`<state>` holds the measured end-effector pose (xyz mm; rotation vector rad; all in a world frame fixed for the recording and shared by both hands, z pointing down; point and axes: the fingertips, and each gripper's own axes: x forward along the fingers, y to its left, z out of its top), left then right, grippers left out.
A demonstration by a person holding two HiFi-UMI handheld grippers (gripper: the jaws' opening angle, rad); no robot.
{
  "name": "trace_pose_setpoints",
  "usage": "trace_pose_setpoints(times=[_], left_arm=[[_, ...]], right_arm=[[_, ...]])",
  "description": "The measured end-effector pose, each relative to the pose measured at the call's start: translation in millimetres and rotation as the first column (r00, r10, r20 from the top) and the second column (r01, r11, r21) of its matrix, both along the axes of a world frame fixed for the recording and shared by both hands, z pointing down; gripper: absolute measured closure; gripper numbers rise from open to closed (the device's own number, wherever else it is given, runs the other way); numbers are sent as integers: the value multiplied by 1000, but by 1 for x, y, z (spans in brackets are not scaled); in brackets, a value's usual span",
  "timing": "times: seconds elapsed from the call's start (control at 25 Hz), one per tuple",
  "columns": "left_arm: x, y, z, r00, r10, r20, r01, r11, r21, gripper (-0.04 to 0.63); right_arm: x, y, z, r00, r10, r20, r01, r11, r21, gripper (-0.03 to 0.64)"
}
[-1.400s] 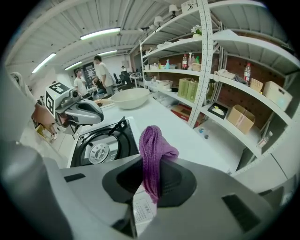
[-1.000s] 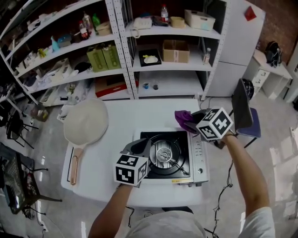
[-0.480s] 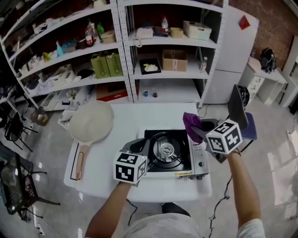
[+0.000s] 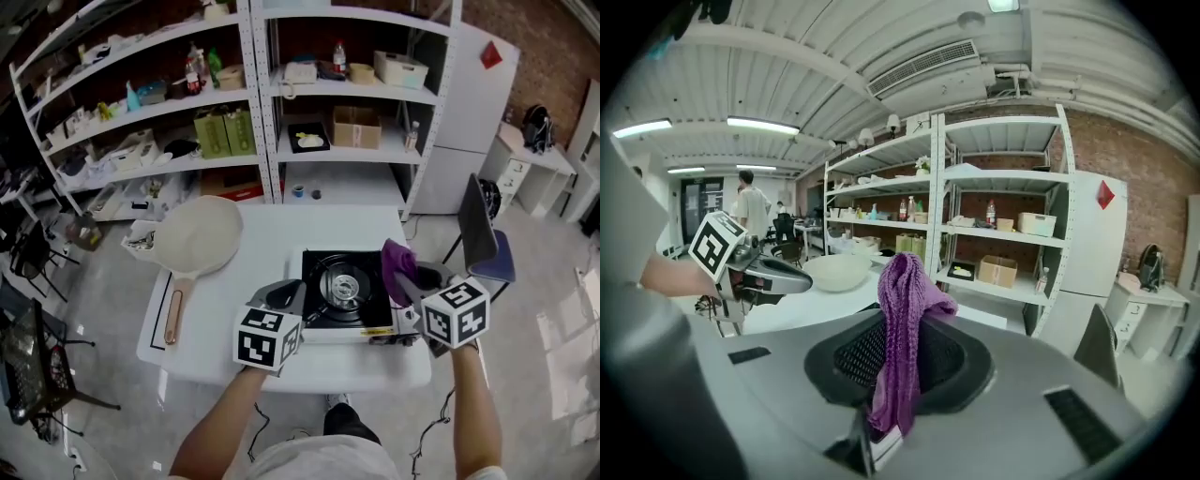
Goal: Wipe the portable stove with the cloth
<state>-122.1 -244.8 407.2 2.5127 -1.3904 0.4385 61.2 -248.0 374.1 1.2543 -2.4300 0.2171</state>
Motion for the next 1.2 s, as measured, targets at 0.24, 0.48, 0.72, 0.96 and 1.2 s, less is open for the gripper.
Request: trace_pose_setpoints(times=[0.24, 0.48, 0.72, 0.96, 1.2], left_arm=[[-12, 19, -1, 1000, -12, -7, 12, 1000, 4, 591], [-15, 32, 4, 1000, -10, -9, 10, 1000, 12, 591], [-15, 36, 1, 1000, -8, -9, 8, 1000, 17, 591], [-13, 39, 0, 1000, -2, -16, 2, 1000, 17, 591], [-14, 39, 2, 1000, 0, -14, 0, 1000, 13, 591]], right_arm=[[-6, 29, 0, 997, 60, 58, -62, 998, 30, 555], [-6, 46, -2, 987, 118, 110, -126, 990, 70, 555], [-3, 54, -3, 983, 138, 123, -147, 987, 65, 555], [-8, 57, -2, 983, 128, 129, -137, 989, 64, 555], [-8, 57, 0, 982, 131, 137, -139, 989, 51, 555]])
